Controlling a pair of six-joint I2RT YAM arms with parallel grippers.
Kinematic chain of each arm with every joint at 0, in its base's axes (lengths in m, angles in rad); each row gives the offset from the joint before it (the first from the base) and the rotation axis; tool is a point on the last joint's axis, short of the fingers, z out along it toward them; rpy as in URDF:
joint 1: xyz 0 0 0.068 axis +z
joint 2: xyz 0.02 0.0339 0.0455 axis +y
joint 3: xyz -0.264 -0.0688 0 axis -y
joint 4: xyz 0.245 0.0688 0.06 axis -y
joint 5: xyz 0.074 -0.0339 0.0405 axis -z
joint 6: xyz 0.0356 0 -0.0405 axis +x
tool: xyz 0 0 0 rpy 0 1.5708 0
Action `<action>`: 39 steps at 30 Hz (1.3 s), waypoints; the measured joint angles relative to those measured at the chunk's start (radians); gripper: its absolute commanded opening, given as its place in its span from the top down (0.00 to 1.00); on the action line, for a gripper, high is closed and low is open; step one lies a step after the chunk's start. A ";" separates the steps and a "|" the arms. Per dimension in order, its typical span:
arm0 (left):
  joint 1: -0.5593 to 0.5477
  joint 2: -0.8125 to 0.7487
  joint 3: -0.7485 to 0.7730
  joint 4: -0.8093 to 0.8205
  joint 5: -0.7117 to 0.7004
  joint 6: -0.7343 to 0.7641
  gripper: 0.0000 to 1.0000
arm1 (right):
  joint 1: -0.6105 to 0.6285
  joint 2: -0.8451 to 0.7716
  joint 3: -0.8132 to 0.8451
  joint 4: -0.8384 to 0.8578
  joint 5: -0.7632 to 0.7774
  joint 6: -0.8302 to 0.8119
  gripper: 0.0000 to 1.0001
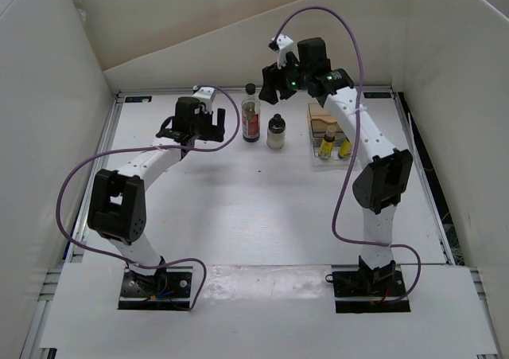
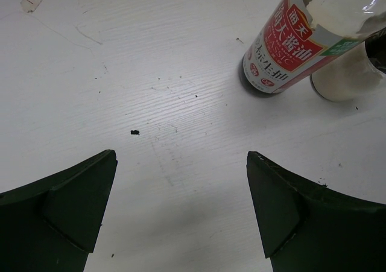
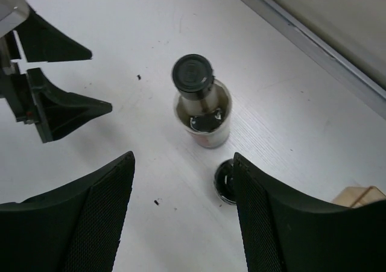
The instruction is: Organize the condiment bottles
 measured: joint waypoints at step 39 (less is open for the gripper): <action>0.031 -0.014 -0.028 -0.014 0.000 -0.001 0.00 | 0.055 0.126 0.031 0.123 0.114 -0.133 0.31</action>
